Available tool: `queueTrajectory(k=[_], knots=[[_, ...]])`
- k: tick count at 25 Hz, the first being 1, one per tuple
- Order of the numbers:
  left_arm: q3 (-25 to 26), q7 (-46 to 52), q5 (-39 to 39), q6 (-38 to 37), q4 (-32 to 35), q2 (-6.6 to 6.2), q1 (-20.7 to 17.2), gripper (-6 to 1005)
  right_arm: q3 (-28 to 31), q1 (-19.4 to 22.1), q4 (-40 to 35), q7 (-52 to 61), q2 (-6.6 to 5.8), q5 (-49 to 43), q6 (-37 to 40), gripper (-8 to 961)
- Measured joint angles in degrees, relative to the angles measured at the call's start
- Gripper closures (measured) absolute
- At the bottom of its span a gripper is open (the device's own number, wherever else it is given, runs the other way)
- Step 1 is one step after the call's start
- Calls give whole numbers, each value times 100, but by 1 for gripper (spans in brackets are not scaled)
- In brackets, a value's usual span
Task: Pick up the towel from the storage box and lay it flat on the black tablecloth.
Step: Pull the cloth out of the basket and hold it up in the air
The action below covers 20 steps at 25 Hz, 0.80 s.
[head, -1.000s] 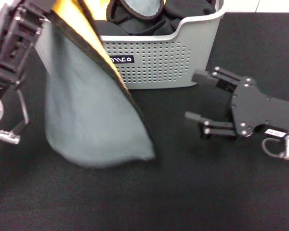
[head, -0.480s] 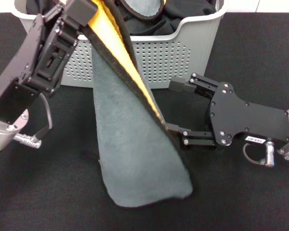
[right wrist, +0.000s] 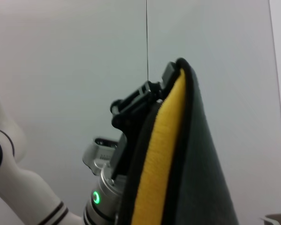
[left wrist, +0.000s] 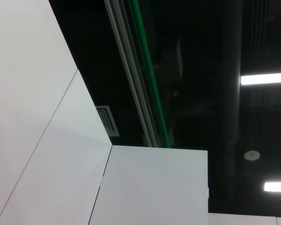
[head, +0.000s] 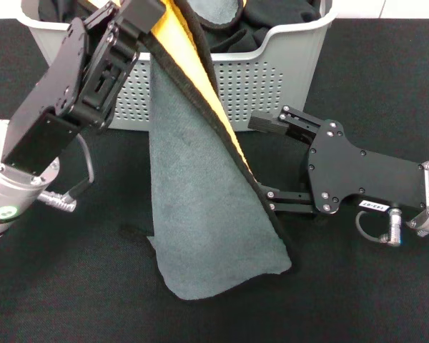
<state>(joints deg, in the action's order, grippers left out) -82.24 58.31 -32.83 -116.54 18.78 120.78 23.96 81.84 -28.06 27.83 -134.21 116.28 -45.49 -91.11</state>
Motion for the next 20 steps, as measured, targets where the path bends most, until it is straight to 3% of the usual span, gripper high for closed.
queueTrajectory(k=[8, 15, 20], knots=[[-147, -481, 121, 16, -311, -2, 253, 968, -576, -16, 151, -89, 0, 486, 29, 105], [-730, -560, 785, 18, -305, -2, 293, 968, -1359, -18, 177, -438, 0, 1307, 959, 109], [-763, -560, 987, 18, -303, -4, 294, 968, -1402, 104, 124, -485, -5, 1475, 1164, 113]])
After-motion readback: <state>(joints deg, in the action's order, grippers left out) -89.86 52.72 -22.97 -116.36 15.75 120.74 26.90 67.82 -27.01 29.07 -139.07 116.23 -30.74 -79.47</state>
